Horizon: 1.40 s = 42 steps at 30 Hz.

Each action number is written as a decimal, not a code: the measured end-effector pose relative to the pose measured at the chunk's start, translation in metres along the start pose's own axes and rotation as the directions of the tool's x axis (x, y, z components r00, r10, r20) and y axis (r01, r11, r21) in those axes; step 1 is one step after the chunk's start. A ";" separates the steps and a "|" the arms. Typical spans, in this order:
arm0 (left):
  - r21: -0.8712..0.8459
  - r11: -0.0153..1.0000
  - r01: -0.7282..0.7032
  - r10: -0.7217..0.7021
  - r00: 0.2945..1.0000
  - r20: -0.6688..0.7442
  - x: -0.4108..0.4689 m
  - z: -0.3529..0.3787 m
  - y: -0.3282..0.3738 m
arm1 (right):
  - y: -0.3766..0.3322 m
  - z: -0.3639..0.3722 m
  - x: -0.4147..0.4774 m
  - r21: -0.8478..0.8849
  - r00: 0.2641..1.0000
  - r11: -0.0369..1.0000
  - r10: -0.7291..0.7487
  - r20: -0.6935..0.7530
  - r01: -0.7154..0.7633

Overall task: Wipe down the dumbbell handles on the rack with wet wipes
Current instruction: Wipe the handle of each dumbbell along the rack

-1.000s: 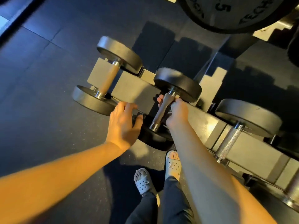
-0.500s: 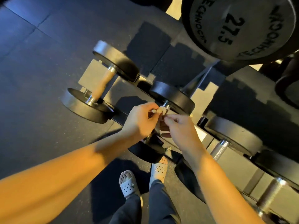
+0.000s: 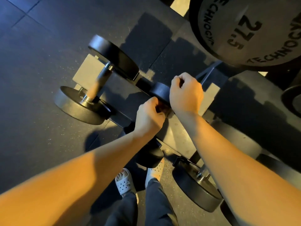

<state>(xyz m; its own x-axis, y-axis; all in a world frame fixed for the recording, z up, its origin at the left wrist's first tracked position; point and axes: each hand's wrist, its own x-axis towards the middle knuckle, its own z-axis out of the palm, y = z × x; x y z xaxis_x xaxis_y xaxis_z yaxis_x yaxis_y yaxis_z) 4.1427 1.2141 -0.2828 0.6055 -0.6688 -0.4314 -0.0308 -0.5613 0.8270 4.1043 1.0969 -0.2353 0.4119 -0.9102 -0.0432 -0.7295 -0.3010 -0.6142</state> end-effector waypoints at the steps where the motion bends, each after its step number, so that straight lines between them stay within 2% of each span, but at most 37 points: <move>1: -0.017 1.000 0.009 -0.008 1.000 0.025 0.004 0.000 -0.001 | 0.001 -0.001 -0.001 0.007 1.000 1.000 -0.012 0.001 0.012; 4: -0.103 0.994 0.045 -0.039 0.997 0.063 0.010 -0.002 -0.003 | 0.001 -0.002 0.002 -0.033 0.999 0.999 -0.003 0.042 0.004; 6: -0.246 0.950 0.193 -0.176 0.980 0.092 0.012 -0.005 -0.005 | 0.000 0.000 0.003 -0.050 0.998 0.999 -0.015 0.056 0.018; 9: -0.454 0.758 0.469 -0.361 0.880 0.307 0.020 -0.009 -0.010 | 0.002 0.002 0.003 -0.077 0.998 0.997 -0.028 0.063 0.033; 11: -0.497 0.636 0.591 -0.424 0.805 0.415 0.026 -0.010 -0.011 | 0.003 0.003 0.003 -0.095 0.996 0.994 -0.044 0.076 0.051; 13: -0.472 0.576 0.668 -0.456 0.741 0.492 0.034 -0.010 -0.006 | 0.003 0.002 0.005 -0.119 0.994 0.991 -0.053 0.091 0.063; 15: -0.377 0.635 0.674 -0.474 0.726 0.499 0.038 -0.012 0.004 | 0.002 0.000 0.006 -0.143 0.993 0.989 -0.028 0.114 0.044; 16: -0.319 0.689 0.651 -0.489 0.742 0.459 0.038 -0.013 0.009 | 0.001 0.000 0.006 -0.152 0.993 0.988 -0.012 0.118 0.030; 19: -0.285 0.808 0.516 -0.447 0.852 0.272 0.028 -0.013 0.009 | -0.002 0.000 0.005 -0.169 0.995 0.986 0.016 0.102 0.002; 21: -0.292 0.894 0.341 -0.305 0.938 0.162 0.013 -0.012 0.005 | -0.004 0.000 0.004 -0.152 0.995 0.988 0.027 0.098 -0.012; 23: -0.033 0.994 0.106 -0.103 0.991 0.087 0.000 -0.009 0.003 | -0.006 0.000 0.003 -0.150 0.995 0.989 0.030 0.097 -0.015; 25: 0.247 0.966 -0.074 0.070 0.997 0.027 -0.006 -0.004 0.002 | -0.007 -0.001 0.003 -0.163 0.995 0.987 0.025 0.100 -0.009; 26: 0.319 0.940 -0.123 0.125 0.992 0.015 -0.005 -0.002 0.000 | -0.006 -0.001 0.003 -0.168 0.995 0.986 0.023 0.102 -0.006; 28: 0.318 0.936 -0.154 0.155 0.988 0.021 -0.001 -0.001 -0.003 | -0.005 -0.001 0.004 -0.176 0.994 0.984 0.022 0.108 -0.003; 29: 0.228 0.965 -0.127 0.123 0.992 0.029 0.002 -0.003 -0.004 | -0.004 -0.001 0.004 -0.180 0.993 0.984 0.023 0.112 -0.002; 31: -0.053 0.998 0.044 -0.039 0.996 0.076 0.007 -0.008 -0.005 | -0.004 -0.002 0.004 -0.186 0.993 0.983 0.023 0.116 -0.001; 32: -0.191 0.967 0.167 -0.145 0.981 0.126 0.010 -0.012 -0.005 | -0.003 -0.001 0.004 -0.182 0.993 0.983 0.022 0.112 -0.001; 34: -0.371 0.828 0.421 -0.331 0.900 0.284 0.019 -0.021 -0.010 | -0.003 0.000 0.004 -0.169 0.994 0.986 0.019 0.103 -0.001; 36: -0.430 0.683 0.590 -0.407 0.797 0.447 0.029 -0.029 -0.021 | -0.004 0.000 0.003 -0.163 0.995 0.987 0.016 0.102 0.001; 38: -0.440 0.609 0.660 -0.428 0.740 0.519 0.036 -0.030 -0.029 | -0.005 0.000 0.004 -0.169 0.994 0.986 0.021 0.104 -0.004; 40: -0.391 0.651 0.651 -0.444 0.744 0.499 0.041 -0.026 -0.028 | -0.006 0.000 0.004 -0.183 0.994 0.983 0.030 0.104 -0.011; 42: -0.248 0.812 0.528 -0.419 0.824 0.381 0.040 -0.022 -0.017 | -0.007 -0.001 0.004 -0.186 0.994 0.982 0.041 0.105 -0.021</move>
<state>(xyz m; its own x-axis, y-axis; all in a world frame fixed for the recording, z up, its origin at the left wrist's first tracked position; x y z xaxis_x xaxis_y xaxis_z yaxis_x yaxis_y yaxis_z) 4.1845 1.2077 -0.3059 0.2085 -0.5015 -0.8397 0.4924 -0.6879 0.5331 4.1108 1.0949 -0.2304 0.4368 -0.8868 -0.1508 -0.8269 -0.3298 -0.4555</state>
